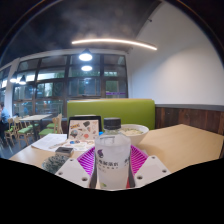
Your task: Pour water
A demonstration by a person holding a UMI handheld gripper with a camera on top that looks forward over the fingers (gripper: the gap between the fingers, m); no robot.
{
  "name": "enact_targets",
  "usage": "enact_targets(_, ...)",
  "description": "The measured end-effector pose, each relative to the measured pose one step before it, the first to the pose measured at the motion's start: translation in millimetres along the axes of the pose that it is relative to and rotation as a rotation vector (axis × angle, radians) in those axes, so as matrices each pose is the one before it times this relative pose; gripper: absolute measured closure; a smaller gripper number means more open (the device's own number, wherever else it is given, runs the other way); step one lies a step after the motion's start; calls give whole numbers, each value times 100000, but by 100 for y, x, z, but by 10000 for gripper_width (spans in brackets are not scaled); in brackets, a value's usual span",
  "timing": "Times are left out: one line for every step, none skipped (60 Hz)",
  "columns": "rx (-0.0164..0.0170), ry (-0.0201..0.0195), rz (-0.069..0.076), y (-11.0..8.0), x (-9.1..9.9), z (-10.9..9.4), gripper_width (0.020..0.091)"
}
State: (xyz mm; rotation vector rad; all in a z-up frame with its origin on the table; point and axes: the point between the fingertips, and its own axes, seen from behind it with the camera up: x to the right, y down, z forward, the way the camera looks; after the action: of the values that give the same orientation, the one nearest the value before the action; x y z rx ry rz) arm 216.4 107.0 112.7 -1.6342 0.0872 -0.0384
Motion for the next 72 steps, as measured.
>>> enact_targets(29, 143, -117, 141, 189, -65, 660)
enact_targets(766, -126, -741, -86, 184, -125, 642)
enact_targets(1842, -170, 325, -470, 73, -48, 665)
enact_targets(77, 49, -334, -63, 117, -76, 666)
enact_targets(146, -80, -372, -132, 91, -63, 666)
enact_targets(229, -126, -452, -106, 46, -22, 665)
enact_targets(617, -53, -140, 584, 989, -601, 663)
enact_targets(50, -105, -696, 463, -819, 1911, 657)
enact_targets(422, -166, -270, -134, 53, -66, 657)
enact_targets(452, -418, -334, -73, -10, -85, 656)
enact_targets(336, -461, -524, -74, 14, -95, 656)
enact_targets(361, -413, -531, -79, 46, -80, 656)
enact_targets(270, -361, -293, -74, 52, -44, 656)
enact_targets(-7, -309, -104, -50, -117, 109, 654)
enact_targets(-167, -214, 282, -11, -6, -34, 629)
enact_targets(308, -124, 626, -33, 790, -1259, 628)
enact_targets(-391, -437, 132, 73, -531, 934, 620)
enact_targets(-228, -340, 304, -28, -337, 272, 613)
enact_targets(53, -125, 140, -104, -94, 101, 608)
enact_targets(41, -57, 32, -57, -34, 21, 583)
enact_targets(290, -32, -184, -112, -60, 28, 574)
enact_targets(211, -95, -438, -95, -22, 27, 558)
enact_targets(140, -120, -631, -88, 24, 23, 539)
enact_targets(-202, -198, -888, -39, 13, 55, 524)
enact_targets(-1043, -167, -1303, -64, 126, -1, 509)
enact_targets(-1521, -89, -1114, 175, 71, 8, 490)
enact_targets(-2199, 164, -1203, 302, 128, 2, 467)
enact_targets(-888, 440, 843, 1328, -86, 410, 448)
enact_targets(-3112, -199, -670, 550, 5, -88, 427)
enact_targets(-2738, -417, -427, 493, -69, -270, 403)
enact_targets(-2062, -982, -100, 312, -201, -163, 384)
enact_targets(-1258, -1379, -149, 121, -280, -164, 359)
enact_targets(-607, -1538, -87, 22, -345, -187, 332)
enact_targets(-259, -1219, 220, -57, -293, -211, 302)
enact_targets(-144, -748, 529, -34, -179, -140, 275)
enact_targets(13, -937, 1034, -989, 164, -58, 260)
enact_targets(176, -471, 999, 253, -377, -403, 256)
enact_targets(-225, 68, 692, 68, -81, -150, 256)
enact_targets(-360, 313, 552, -71, 3, -232, 257)
enact_targets(-125, 445, 498, -102, 38, -325, 255)
enact_targets(13, 534, 361, -109, 81, -320, 257)
enact_targets(279, 735, 194, -150, 88, -268, 256)
enact_targets(344, 745, 82, -139, 97, -304, 256)
enact_targets(135, 745, 72, -1088, 238, -1443, 257)
enact_targets(552, 567, -85, -142, 36, -310, 256)
enact_targets(969, 698, 58, 115, 77, -1454, 257)
enact_targets(598, 490, 60, -104, 46, -402, 260)
enact_targets(419, 391, 51, -99, 26, -447, 260)
enact_targets(261, 184, 79, -79, -40, -378, 260)
enact_targets(149, 61, 215, -39, -104, -439, 260)
enact_targets(190, 40, 287, -6, -145, -495, 261)
enact_targets(203, -135, 272, 6, -193, -513, 264)
enact_targets(189, -256, 176, 12, -226, -553, 263)
enact_targets(-441, 159, 100, -522, -103, -2316, 264)
enact_targets(175, -44, 166, 59, 108, -1722, 263)
enact_targets(1, 173, 228, 75, -123, -847, 263)
enact_targets(-110, 219, 199, 45, -89, -865, 265)
enact_targets(-23, 182, 63, 32, -105, -872, 263)
enact_targets(154, 157, 115, 25, -118, -892, 263)
enact_targets(240, 126, 160, -22, -106, -940, 263)
enact_targets(-16, 82, 142, -167, -253, -877, 264)
enact_targets(236, -132, -27, 27, -31, -1216, 265)
enact_targets(250, -201, -1, -4, -170, -913, 264)
enact_targets(277, -229, 119, 3, -181, -899, 264)
enact_targets(173, -393, 182, 32, -217, -838, 264)
enact_targets(-10, -533, 145, 68, -225, -835, 262)
enact_targets(-115, -512, 118, 116, -257, -839, 261)
enact_targets(-57, -481, 231, 139, -243, -792, 262)
enact_targets(-77, -337, 398, 45, -419, -649, 263)
enact_targets(-81, -430, 199, 219, -194, -898, 262)
enact_targets(-269, -547, 60, 153, -218, -663, 264)
enact_targets(-280, -501, 99, 160, -220, -673, 263)
